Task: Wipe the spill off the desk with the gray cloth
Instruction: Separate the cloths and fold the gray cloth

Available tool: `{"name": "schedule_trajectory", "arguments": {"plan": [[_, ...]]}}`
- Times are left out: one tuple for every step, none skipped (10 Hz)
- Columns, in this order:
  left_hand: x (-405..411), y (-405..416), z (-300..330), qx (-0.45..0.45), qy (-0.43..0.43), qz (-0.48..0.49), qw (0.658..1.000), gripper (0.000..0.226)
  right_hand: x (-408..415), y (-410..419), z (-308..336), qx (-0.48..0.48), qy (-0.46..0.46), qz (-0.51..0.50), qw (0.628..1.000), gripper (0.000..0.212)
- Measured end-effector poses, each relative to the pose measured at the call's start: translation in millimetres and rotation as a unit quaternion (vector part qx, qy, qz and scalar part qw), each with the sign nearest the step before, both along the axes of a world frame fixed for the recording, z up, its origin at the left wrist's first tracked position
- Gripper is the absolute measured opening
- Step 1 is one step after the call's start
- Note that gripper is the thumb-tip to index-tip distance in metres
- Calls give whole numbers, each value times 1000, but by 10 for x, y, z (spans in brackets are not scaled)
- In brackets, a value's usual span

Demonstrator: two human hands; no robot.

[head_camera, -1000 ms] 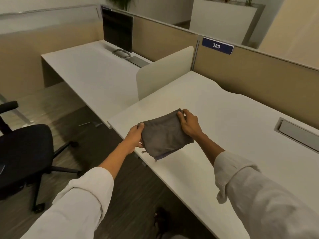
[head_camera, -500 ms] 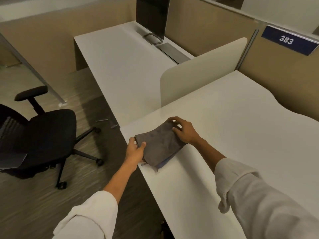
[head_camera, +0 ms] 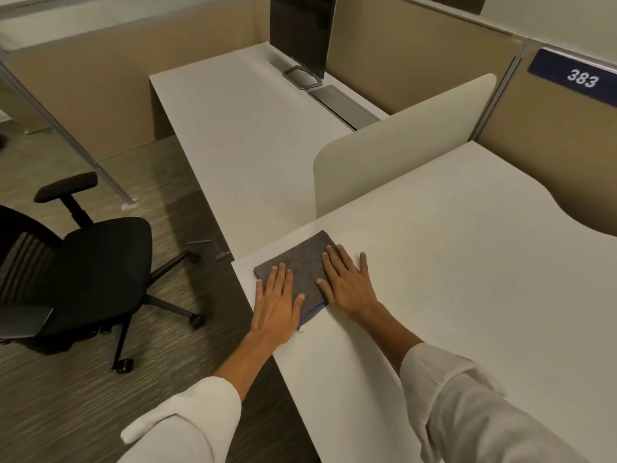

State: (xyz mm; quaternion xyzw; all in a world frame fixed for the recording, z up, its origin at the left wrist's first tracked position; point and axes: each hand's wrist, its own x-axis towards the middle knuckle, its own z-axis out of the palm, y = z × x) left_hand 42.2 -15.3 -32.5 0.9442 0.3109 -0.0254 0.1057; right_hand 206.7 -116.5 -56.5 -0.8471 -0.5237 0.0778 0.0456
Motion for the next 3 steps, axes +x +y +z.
{"name": "schedule_trajectory", "arguments": {"plan": [[-15, -10, 25, -2, 33, -6, 999, 86, -12, -17, 84, -36, 16, -9, 999, 73], [-20, -59, 127, -1, 38, -13, 999, 80, -96, -155, 94, -38, 22, -42, 998, 75], [-37, -169, 247, -6, 24, -73, 997, 75, -333, -493, 68, -3, 39, -105, 994, 76]]}}
